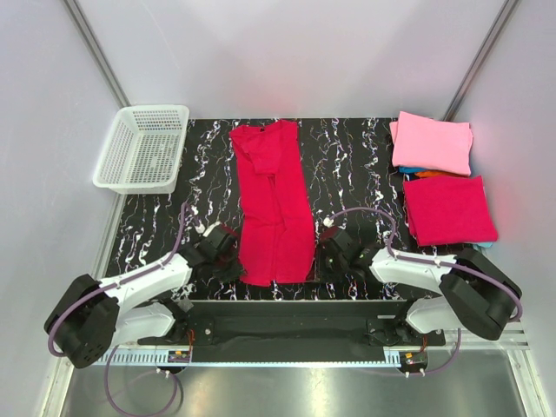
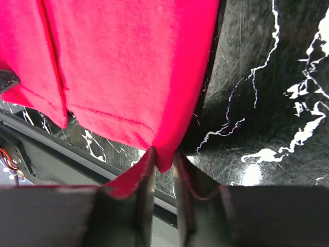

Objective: Fold and stack the t-shirts
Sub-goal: Fold the tshirt

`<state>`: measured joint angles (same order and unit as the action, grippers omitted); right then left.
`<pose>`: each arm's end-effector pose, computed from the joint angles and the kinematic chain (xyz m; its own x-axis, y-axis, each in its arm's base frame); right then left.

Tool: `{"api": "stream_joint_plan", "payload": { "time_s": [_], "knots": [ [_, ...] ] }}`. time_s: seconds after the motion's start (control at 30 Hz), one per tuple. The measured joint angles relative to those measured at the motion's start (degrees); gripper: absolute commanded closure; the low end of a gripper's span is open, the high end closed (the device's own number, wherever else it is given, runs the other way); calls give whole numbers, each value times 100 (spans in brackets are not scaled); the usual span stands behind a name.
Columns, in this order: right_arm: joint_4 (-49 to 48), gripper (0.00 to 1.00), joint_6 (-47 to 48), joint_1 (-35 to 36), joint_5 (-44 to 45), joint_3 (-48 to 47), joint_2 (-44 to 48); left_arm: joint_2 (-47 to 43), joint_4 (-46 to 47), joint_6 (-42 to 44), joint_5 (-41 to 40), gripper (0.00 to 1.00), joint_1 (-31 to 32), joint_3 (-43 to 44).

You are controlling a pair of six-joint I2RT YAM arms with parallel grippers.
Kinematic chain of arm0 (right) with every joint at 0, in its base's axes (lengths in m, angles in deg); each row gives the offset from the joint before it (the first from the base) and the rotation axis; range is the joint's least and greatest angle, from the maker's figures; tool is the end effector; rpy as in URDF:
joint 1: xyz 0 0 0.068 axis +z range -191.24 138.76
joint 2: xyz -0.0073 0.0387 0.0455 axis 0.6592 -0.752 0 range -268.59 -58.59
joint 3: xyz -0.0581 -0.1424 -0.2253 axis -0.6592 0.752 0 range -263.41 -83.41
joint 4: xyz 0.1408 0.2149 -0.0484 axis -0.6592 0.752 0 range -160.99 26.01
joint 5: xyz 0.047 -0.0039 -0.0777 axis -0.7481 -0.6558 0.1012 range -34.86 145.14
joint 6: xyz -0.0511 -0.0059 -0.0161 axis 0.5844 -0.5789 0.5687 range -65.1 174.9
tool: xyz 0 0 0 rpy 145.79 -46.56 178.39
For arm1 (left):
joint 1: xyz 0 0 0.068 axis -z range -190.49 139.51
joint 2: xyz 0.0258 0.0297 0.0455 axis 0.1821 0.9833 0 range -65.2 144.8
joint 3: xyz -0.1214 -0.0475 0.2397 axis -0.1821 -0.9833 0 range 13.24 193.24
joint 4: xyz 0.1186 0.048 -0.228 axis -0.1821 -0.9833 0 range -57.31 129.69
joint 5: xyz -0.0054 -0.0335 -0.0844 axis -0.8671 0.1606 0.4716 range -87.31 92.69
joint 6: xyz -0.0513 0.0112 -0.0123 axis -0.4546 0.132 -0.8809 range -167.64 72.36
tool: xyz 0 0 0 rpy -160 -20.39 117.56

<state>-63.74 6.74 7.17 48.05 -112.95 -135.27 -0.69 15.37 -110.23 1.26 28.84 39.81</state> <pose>0.1516 0.1775 0.1427 -0.9485 0.0451 -0.3136 -0.1248 0.8566 0.5007 0.1456 -0.1182 0.1515 -0.8697 -0.4347 -0.2339 -0.3202 0.8574 -0.4030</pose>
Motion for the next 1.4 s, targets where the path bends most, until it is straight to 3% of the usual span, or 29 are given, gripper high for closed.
{"api": "stream_joint_plan", "payload": {
  "time_s": [0.03,0.13,0.17,0.5,0.9,1.4],
  "knots": [
    [-4,83,-28,17,11,0,-20,-7,-7,-11,4,86,0,-24],
    [0,96,-79,68,42,0,-63,-42,7,-52,20,100,24,-72],
    [-4,100,-96,83,55,0,-66,-55,9,-57,22,100,44,-81],
    [146,100,-229,339,225,28,52,-192,-4,-162,20,100,518,-164],
    [1163,100,-417,750,474,177,1062,-643,-632,-715,-258,100,1331,-192],
    [2256,100,-240,872,787,-612,1867,-1032,-1650,-981,-837,100,1779,839]
  ]
}}
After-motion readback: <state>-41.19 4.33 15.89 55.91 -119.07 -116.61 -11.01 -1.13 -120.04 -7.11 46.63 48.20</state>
